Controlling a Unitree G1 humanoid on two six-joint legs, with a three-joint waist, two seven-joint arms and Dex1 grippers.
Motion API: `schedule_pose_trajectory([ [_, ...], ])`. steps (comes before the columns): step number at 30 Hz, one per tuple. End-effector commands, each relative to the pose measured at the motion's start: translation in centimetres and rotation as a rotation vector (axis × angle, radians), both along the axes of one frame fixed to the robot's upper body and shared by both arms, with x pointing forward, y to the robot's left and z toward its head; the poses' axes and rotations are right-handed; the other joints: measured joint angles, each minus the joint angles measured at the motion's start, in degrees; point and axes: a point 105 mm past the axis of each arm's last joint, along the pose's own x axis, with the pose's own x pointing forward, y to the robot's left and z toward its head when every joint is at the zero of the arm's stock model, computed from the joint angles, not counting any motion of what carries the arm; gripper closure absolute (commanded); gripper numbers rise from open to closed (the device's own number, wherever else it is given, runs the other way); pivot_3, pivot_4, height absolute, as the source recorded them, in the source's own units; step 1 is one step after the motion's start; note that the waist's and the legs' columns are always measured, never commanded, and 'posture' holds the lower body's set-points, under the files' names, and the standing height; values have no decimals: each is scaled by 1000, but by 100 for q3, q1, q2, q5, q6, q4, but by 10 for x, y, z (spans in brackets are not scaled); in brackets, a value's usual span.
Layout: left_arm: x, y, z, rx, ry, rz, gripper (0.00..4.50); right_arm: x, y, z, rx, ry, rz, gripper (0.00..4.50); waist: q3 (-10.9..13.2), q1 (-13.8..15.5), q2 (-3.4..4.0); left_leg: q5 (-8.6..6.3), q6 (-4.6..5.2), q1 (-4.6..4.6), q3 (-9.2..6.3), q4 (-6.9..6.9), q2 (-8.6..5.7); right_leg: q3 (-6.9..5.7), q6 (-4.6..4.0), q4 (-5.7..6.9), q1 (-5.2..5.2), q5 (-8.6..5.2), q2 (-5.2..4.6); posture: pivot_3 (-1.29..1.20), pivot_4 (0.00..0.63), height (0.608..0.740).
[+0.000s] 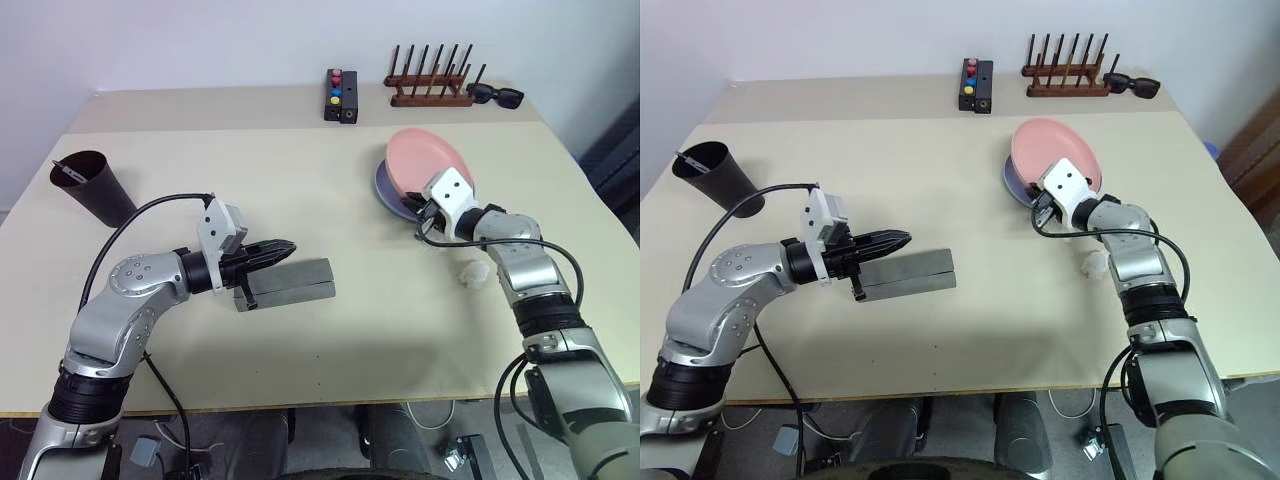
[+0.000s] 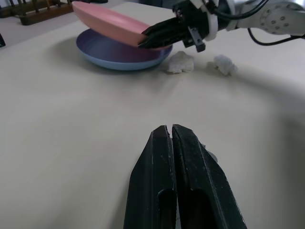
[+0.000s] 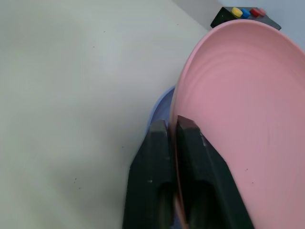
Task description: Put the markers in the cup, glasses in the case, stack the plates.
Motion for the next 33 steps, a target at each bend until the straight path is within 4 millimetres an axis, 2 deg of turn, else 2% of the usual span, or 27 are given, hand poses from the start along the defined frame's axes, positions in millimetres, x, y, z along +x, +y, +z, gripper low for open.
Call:
schedule_pose_trajectory([
  [1, -4, 0, 10, -7, -42, -2, 4437, 1, 6, 23, 21, -90, 38, 2600, 0, -4, 0, 0, 0, 0, 0, 0, 0, 0, 0, 0, 0, 0, 0, 0, 150, 734],
  [3, -4, 1, 10, -5, -48, 7, 4437, -3, 2, 33, 17, -135, 34, 1656, 0, -7, 0, 0, 0, 0, 0, 0, 0, 0, 0, 2, -1, 0, 0, 0, 150, 734],
  [6, -3, 4, 11, -11, -56, 22, 4437, -16, -7, 43, 55, -147, 54, 1656, 0, 0, 1, 0, 0, 0, 0, 0, 0, 0, 0, 2, -1, 0, 0, 0, 150, 734],
  [9, 1, 8, 12, -18, -67, 46, 4437, -35, -16, 44, 100, -101, 75, 1656, 0, 28, 0, 0, 0, 0, -1, -2, 0, 0, 1, 1, 0, 0, 0, 0, 150, 734],
  [11, 3, 10, 11, -21, -64, 53, 4437, -47, -23, 34, 114, -38, 66, 1656, 0, 28, 0, 0, 0, 0, -2, 1, 0, 0, 1, 0, 2, 0, 0, 0, 150, 734],
  [15, 4, 6, 11, -19, -61, 32, 4437, -61, -39, 1, 160, 101, -43, 1656, 0, 27, 0, 0, 1, 2, -2, 3, 0, 0, -2, 1, 5, -1, 0, 0, 150, 734],
  [19, 5, 1, 14, -20, -65, 14, 4437, -58, -41, -15, 207, 167, -137, 1656, 0, -30, 2, 0, 1, 8, 1, 4, 1, 2, -12, 6, 4, -2, 0, 0, 150, 734],
  [24, 4, -3, 20, -23, -71, -2, 4437, -44, -45, -29, 215, 184, -245, 1656, 0, 2, 2, 0, 1, 8, 1, 5, 2, 2, -10, 8, 4, -1, 1, 0, 150, 734],
  [27, 1, -4, 24, -30, -66, -13, 4437, -40, -44, -29, 227, 190, -257, 2471, 0, 15, 2, 0, 1, 7, 1, 4, 2, 2, -7, 5, 4, 0, 1, 0, 150, 734],
  [31, -3, -5, 23, -30, -54, -18, 4437, -43, -43, -26, 224, 201, -232, 4467, 0, 17, 2, 0, 1, 3, 0, 3, 1, 1, -5, 1, 4, 1, 1, 0, 150, 734],
  [33, -4, -5, 23, -31, -51, -18, 4437, -47, -44, -23, 222, 207, -222, 4467, 0, 15, 2, 0, 1, 3, 0, 4, 1, 1, -5, 1, 4, 1, 1, 0, 150, 734],
])
